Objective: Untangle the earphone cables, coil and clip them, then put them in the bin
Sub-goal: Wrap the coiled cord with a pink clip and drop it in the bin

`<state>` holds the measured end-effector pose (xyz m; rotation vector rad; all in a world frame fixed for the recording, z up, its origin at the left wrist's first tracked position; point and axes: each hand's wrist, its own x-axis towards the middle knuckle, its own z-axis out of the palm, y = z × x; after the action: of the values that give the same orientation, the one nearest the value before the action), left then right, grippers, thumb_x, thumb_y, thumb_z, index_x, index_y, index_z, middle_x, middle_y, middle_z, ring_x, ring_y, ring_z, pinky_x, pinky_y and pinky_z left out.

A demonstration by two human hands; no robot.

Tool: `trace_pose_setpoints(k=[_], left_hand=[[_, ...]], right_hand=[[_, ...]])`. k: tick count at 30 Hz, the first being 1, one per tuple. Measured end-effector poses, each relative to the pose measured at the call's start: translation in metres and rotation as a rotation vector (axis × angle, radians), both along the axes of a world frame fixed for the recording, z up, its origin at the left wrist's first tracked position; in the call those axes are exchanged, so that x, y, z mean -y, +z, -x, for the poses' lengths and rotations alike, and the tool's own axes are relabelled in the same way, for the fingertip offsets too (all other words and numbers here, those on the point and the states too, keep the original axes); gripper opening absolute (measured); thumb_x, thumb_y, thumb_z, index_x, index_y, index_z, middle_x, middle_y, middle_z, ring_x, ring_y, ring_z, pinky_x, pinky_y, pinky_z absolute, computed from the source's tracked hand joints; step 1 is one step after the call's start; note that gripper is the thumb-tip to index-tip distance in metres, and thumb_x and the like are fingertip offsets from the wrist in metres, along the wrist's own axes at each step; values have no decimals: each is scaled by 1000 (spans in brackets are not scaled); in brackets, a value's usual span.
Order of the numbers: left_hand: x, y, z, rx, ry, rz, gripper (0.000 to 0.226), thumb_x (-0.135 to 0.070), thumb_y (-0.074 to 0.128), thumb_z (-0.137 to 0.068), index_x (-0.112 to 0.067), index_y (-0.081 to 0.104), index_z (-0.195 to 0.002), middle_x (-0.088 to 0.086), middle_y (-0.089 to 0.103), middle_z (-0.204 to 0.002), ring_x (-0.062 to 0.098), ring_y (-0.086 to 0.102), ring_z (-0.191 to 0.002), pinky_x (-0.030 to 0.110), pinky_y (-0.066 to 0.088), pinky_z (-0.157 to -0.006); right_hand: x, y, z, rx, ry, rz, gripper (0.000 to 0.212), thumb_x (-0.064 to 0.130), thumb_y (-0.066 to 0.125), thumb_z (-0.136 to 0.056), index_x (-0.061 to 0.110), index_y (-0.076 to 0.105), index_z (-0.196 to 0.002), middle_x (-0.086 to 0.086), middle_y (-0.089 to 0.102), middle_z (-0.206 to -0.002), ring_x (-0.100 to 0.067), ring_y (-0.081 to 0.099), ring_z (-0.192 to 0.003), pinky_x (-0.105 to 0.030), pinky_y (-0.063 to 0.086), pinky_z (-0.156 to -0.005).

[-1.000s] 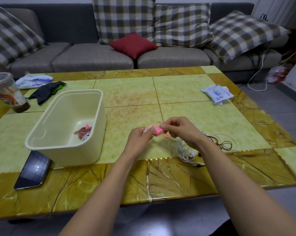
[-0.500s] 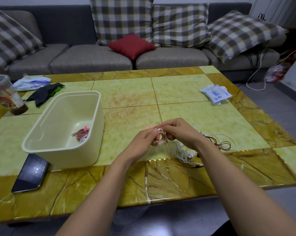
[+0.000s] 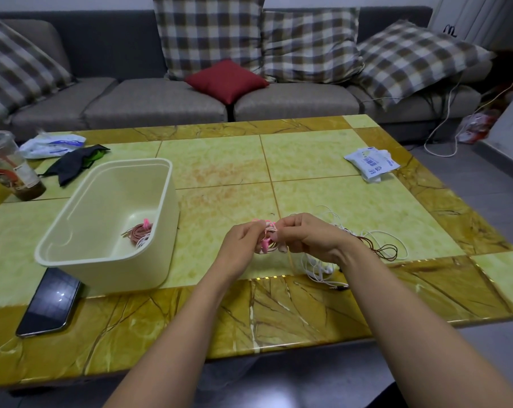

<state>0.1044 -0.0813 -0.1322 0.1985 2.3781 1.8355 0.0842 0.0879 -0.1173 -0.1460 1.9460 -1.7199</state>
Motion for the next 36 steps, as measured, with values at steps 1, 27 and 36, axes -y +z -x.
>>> trace_pose_setpoints(k=[1,27,36], left_hand=[[-1,-1,1,-2,0,10,42,-28,39,-103,-5,70,-86,0,59,-69,9,50,-63,21,41,-64],[9,1,-12,-13,-191,-116,22,-4,52,-96,-11,44,-116,1,64,-94,-4,60,-75,12,47,-71],[10,-9,-2,-53,-88,-110,23,-32,54,-98,-11,48,-91,0,66,-74,11,55,-66,28,41,-63]], right_hand=[[1,0,0,33,-26,37,19,0,61,-90,8,62,-73,-6,60,-60,-5,45,-47,-16,29,-48],[4,-10,4,202,-126,224,17,-3,64,-86,12,71,-84,1,56,-56,-6,39,-42,-15,25,-41],[5,-11,5,157,-63,161,13,-2,65,-87,9,67,-93,-9,69,-79,-11,43,-55,-17,31,-47]])
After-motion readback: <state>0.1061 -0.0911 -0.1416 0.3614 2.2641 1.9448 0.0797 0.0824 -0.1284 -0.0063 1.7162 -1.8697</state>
